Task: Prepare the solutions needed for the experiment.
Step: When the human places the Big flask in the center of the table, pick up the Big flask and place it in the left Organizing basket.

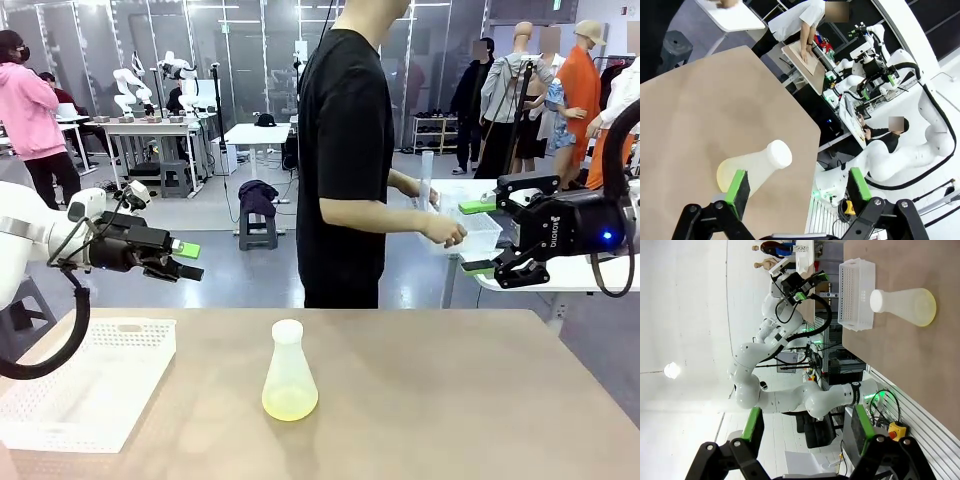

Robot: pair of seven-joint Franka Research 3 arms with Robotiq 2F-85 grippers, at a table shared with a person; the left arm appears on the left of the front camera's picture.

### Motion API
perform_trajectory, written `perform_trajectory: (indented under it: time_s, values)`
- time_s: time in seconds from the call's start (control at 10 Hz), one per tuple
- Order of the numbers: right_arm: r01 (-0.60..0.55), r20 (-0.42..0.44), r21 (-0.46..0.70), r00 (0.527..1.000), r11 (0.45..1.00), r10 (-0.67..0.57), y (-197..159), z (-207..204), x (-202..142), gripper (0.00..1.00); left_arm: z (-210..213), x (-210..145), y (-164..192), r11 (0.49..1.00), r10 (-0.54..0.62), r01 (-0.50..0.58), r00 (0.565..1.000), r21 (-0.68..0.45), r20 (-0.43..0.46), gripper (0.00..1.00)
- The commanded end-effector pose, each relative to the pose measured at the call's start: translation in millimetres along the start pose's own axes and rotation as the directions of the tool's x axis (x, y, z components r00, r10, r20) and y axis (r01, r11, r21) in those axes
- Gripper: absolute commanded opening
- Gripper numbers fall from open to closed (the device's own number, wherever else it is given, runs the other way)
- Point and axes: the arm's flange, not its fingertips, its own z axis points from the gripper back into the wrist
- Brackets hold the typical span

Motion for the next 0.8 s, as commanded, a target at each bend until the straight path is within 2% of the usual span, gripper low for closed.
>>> perform_trajectory:
  time_s: [0.0, 0.1, 0.3, 0.4, 0.5, 0.6, 0.7]
  values:
    - [-0.006, 0.002, 0.004, 1.000, 1.000, 0.006, 1.1, 0.3, -0.9, 0.89, 0.2, 0.0, 0.8, 1.000, -0.002, 0.002, 1.000, 0.000, 0.000, 1.00]
    - [-0.006, 0.002, 0.004, 1.000, 1.000, 0.006, 1.1, 0.3, -0.9, 0.89, -1.2, -2.7, -2.7, 0.978, -0.184, 0.185, 0.983, -0.093, 0.016, 1.00]
    - [-0.006, 0.002, 0.004, 1.000, 1.000, 0.006, 1.1, 0.3, -0.9, 0.89, -5.4, -16.2, -7.5, 0.912, -0.378, 0.383, 0.924, -0.145, 0.057, 1.00]
    - [-0.006, 0.002, 0.004, 1.000, 1.000, 0.006, 1.1, 0.3, -0.9, 0.89, -11.7, -23.6, -7.2, 0.871, -0.473, 0.474, 0.880, -0.131, 0.044, 1.00]
    - [-0.006, 0.002, 0.004, 1.000, 1.000, 0.006, 1.1, 0.3, -0.9, 0.89, -19.1, -31.2, -3.1, 0.816, -0.572, 0.574, 0.819, -0.066, 0.043, 1.00]
    - [-0.006, 0.002, 0.004, 1.000, 1.000, 0.006, 1.1, 0.3, -0.9, 0.89, -22.7, -34.9, 3.7, 0.812, -0.580, 0.582, 0.813, -0.036, 0.048, 1.00]
    - [-0.006, 0.002, 0.004, 1.000, 1.000, 0.006, 1.1, 0.3, -0.9, 0.89, -13.0, -15.3, -6.4, 0.871, -0.480, 0.480, 0.877, -0.101, 0.033, 1.00]
